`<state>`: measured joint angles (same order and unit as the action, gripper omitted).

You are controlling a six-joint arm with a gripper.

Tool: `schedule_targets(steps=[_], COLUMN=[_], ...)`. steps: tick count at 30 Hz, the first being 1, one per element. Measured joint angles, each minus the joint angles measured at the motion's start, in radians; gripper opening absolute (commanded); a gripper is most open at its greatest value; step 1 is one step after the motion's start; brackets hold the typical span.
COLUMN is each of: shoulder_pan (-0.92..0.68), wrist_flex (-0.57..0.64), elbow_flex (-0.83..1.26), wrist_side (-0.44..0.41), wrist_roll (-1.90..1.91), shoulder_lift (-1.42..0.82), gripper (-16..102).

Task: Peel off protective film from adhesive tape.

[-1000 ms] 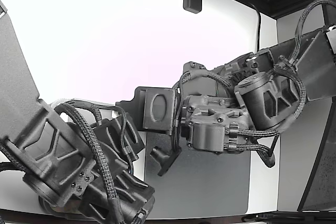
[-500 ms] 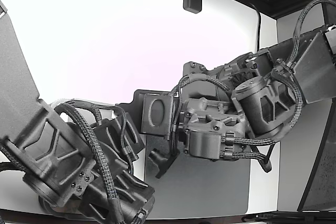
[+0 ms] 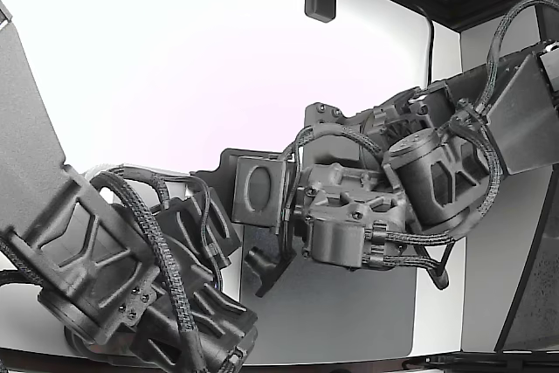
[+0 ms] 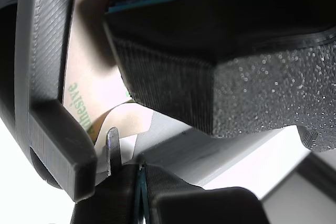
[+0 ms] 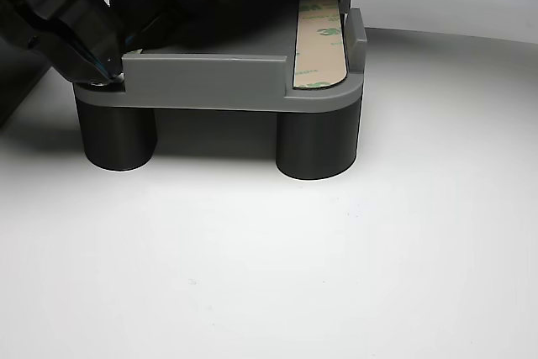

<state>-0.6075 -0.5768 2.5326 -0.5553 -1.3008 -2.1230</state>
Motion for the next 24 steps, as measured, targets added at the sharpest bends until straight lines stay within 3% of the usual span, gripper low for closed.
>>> schedule_targets(steps=[24], shoulder_pan=[0.0], wrist_flex=[-0.002], elbow_flex=[-0.009], wrist_side=[-0.003], wrist_roll=[-0.009], shoulder_lift=[0.006], gripper=[-10])
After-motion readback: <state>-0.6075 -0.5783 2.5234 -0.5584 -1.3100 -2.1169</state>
